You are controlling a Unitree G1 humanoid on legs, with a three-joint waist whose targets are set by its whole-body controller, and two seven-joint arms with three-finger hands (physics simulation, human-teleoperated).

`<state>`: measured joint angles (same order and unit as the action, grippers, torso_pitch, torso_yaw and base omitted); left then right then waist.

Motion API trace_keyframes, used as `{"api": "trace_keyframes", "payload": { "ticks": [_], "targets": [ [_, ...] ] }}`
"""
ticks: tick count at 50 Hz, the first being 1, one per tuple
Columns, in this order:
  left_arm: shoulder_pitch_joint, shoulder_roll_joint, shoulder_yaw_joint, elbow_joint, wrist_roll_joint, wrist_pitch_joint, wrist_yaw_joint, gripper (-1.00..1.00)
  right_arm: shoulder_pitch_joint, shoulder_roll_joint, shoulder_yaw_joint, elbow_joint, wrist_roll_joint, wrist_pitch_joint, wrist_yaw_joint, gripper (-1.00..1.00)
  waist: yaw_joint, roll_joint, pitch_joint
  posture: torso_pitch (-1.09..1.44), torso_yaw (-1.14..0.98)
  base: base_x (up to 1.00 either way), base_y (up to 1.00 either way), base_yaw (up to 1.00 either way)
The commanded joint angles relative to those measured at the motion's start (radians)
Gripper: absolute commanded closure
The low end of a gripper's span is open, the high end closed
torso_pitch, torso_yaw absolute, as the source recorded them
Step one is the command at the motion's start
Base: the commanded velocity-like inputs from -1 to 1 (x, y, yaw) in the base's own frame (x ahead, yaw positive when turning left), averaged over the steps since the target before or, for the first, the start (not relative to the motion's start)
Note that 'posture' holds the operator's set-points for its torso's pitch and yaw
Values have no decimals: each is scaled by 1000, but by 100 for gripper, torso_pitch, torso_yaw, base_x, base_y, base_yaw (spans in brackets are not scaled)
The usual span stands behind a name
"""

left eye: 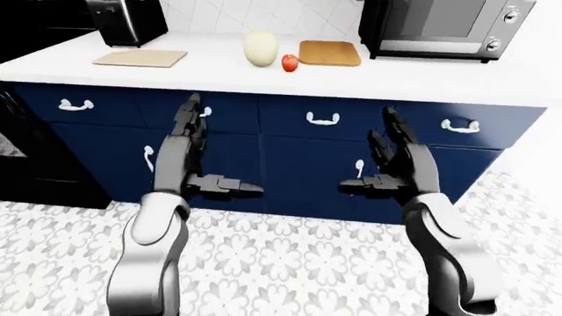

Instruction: Place the cantaloupe and the tomato on separate cutting boards.

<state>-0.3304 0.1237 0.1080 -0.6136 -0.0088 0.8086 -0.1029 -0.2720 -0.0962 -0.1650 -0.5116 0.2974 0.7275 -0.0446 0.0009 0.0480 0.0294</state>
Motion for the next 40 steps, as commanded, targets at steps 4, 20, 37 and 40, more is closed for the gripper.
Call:
{"api": "trace_keyframes", "payload": {
  "ticks": [4,20,37,40],
  "targets": [
    [-51,25,21,-43,6,26,8,-100,-64,-21,-23,-50,67,-14,-53,-100,14,-16,-18,0,0,0,17,24],
    [-121,44,34,-82,-18,109,18,-100,-89,-85,-64,-111,164,8,-134,-100,-1,-86,6,0,0,26,11,0],
    [-105,36,24,-62,-35,69,39,-100,-53,-81,-47,-89,126,-50,-105,-100,18,-42,8,0,0,37,11,0],
    [-108,37,24,-63,-33,73,39,-100,-54,-76,-53,-90,127,-45,-105,-100,26,-84,-2,0,0,45,10,0]
  ]
}}
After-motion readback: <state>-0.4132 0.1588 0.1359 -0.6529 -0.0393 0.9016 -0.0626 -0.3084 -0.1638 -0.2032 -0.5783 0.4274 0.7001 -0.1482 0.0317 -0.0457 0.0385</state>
